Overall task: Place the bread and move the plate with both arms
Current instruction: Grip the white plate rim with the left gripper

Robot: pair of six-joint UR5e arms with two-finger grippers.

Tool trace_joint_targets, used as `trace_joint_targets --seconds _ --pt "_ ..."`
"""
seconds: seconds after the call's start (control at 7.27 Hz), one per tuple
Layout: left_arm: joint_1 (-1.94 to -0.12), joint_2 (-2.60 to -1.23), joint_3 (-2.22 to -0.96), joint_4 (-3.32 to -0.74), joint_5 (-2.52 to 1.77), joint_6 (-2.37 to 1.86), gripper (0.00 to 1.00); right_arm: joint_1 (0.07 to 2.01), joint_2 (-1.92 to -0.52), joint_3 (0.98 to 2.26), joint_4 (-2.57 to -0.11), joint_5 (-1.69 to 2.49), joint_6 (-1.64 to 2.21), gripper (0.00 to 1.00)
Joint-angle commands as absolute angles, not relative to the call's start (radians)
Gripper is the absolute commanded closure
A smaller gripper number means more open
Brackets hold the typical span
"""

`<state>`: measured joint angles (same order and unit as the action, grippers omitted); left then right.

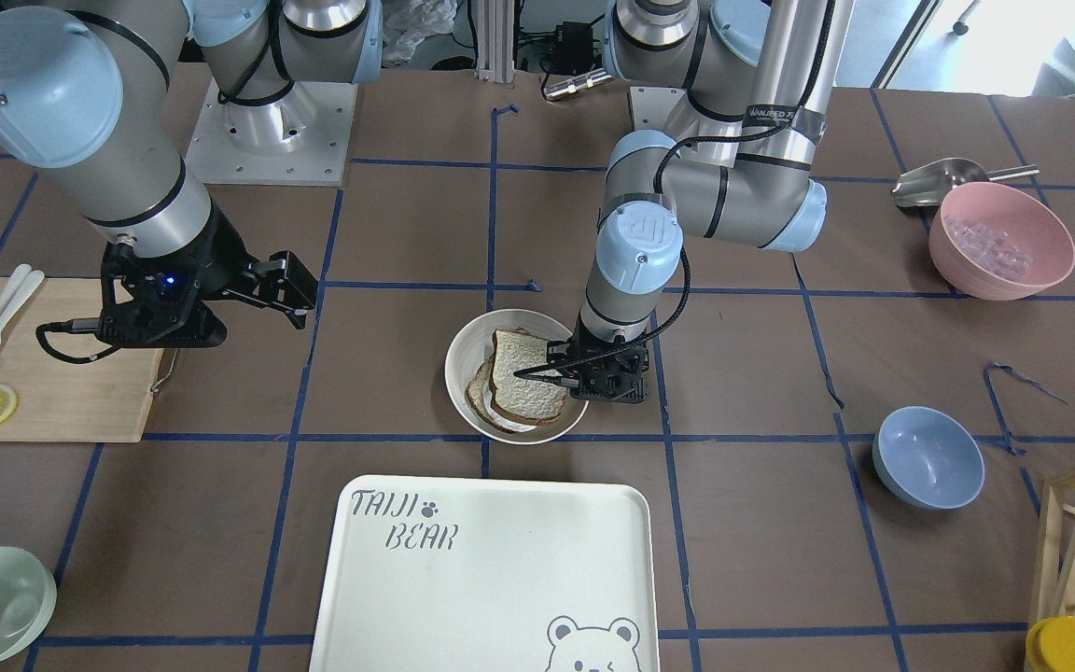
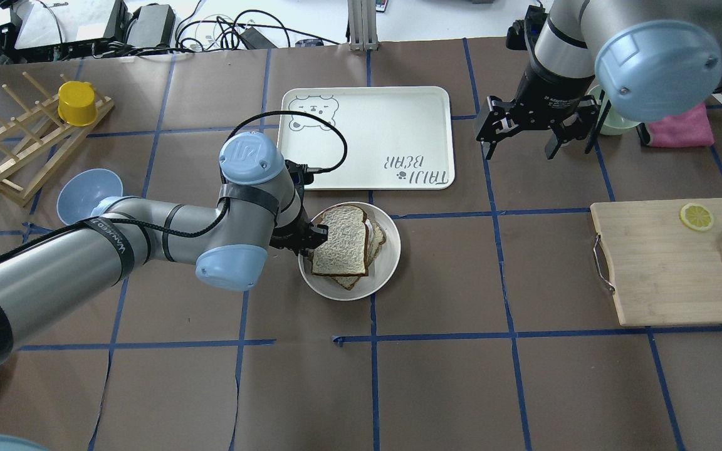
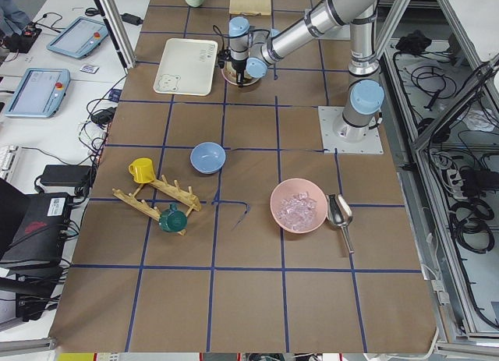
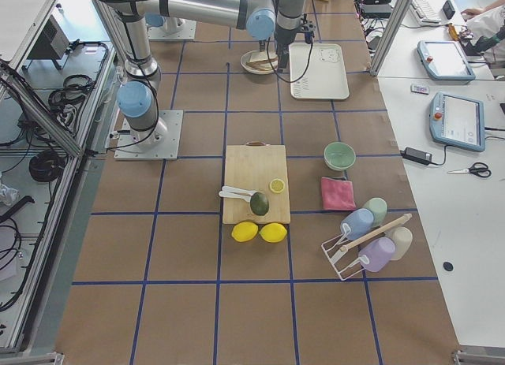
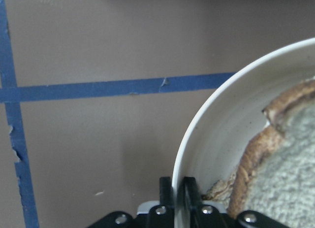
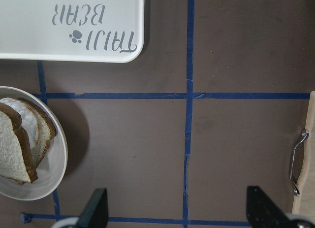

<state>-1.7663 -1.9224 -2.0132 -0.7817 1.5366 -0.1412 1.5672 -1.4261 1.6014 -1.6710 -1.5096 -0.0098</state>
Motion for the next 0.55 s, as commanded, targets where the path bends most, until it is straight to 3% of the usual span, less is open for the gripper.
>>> trace_joint_targets --seconds 0.0,0.41 --pt "-1.76 -1.895 -2.014 -0.782 1.505 -0.144 1.0 1.568 -1.436 1.597 -1.614 -1.545 -0.011 0.0" --pt "-1.73 -1.864 -2.003 -0.772 1.373 -0.244 1.0 1.571 -1.525 1.578 -1.499 -1.574 -0.009 0.0"
